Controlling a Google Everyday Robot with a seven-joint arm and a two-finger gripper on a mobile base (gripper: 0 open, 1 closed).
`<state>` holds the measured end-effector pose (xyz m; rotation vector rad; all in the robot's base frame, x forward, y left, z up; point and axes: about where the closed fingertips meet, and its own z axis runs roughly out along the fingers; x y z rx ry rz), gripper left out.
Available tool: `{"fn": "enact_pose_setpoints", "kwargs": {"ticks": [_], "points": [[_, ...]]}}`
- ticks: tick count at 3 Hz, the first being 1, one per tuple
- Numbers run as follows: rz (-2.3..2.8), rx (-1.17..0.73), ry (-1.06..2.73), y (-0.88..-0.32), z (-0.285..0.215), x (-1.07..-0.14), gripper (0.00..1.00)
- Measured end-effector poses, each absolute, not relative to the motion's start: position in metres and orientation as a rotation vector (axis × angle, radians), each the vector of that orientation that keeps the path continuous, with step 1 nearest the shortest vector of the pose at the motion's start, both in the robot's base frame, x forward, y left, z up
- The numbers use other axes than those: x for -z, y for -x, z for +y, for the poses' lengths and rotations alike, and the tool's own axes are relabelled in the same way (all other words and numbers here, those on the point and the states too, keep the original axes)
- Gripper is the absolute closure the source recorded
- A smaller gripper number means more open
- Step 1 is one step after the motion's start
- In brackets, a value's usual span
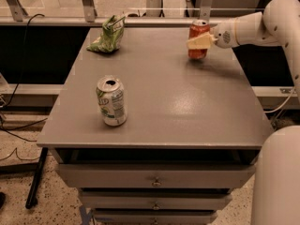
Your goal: Move coke can near green jalapeno chip bag
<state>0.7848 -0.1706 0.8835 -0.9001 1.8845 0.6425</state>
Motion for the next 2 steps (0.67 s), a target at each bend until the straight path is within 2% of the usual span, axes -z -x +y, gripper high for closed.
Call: {"fn": "enact_pose_setpoints", "kwargs": {"ticks": [1,2], "points": [[1.871,-0.652,0.916,-0.785,-0.161,-0.885,1.00],[1.825,-0.665,0.955,-0.780,-0.139,-0.894,1.00]]}}
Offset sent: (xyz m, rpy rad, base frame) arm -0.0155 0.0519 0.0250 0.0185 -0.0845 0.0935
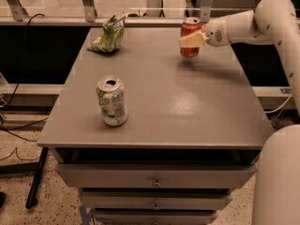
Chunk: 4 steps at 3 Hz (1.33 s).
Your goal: Move coke can near green jalapeno chip bag
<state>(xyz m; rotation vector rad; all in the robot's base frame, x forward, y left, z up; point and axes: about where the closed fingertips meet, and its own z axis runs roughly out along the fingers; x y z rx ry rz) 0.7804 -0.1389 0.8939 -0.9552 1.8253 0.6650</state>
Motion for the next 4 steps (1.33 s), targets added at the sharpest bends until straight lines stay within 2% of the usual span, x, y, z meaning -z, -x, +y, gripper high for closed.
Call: {"fn": "enact_pose_setpoints", "kwargs": {"ticks": [2,3,4], "points": [[1.684,-0.707,1.093,-0.782,-0.050,-0.918,1.00],[1.602,-0.757,1.127,-0.798,0.010,-0.920,1.00],[1.585,-0.796,1.130,-0.806,0.038,-0.908,1.00]]}}
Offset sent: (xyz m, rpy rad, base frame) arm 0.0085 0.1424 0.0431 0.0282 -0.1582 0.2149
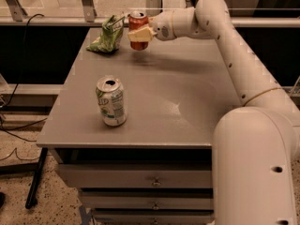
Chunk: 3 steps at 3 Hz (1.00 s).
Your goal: Move coke can near green jalapeno chip bag
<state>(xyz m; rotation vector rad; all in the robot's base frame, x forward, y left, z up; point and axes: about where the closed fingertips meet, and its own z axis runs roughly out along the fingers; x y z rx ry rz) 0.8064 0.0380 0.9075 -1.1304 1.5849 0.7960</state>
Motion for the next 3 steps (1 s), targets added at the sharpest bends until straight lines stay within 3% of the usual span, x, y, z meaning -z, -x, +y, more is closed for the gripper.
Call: {"fn": "enact_pose_setpoints", "kwargs": {"ticks": [1,3], "points": [[1.611,-0.796,1.140,-0.814,0.053,-0.888,0.82],[1.622,-0.821,1.162,-0.817,0.071,-0.874,0.35]]}}
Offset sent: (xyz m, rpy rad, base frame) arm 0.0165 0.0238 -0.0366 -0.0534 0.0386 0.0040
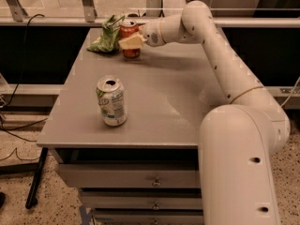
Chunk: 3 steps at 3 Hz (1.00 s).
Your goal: Move coke can near green jalapeno chip bag
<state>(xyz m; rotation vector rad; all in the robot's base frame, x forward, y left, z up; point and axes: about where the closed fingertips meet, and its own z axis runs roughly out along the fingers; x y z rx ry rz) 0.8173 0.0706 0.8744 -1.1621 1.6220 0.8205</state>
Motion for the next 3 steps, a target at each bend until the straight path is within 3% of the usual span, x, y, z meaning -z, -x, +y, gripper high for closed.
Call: {"fn": "enact_pose_setpoints", "kwargs": {"ticks": [1,2,3], "points": [[1.621,-0.831,1.168,-0.818,0.075,-0.872,0.12],[1.623,-0.833,1.168,-0.818,0.075,-0.871,0.00],[1.627,-0.793,1.156,-0.819,0.054,-0.877,0.00]]}}
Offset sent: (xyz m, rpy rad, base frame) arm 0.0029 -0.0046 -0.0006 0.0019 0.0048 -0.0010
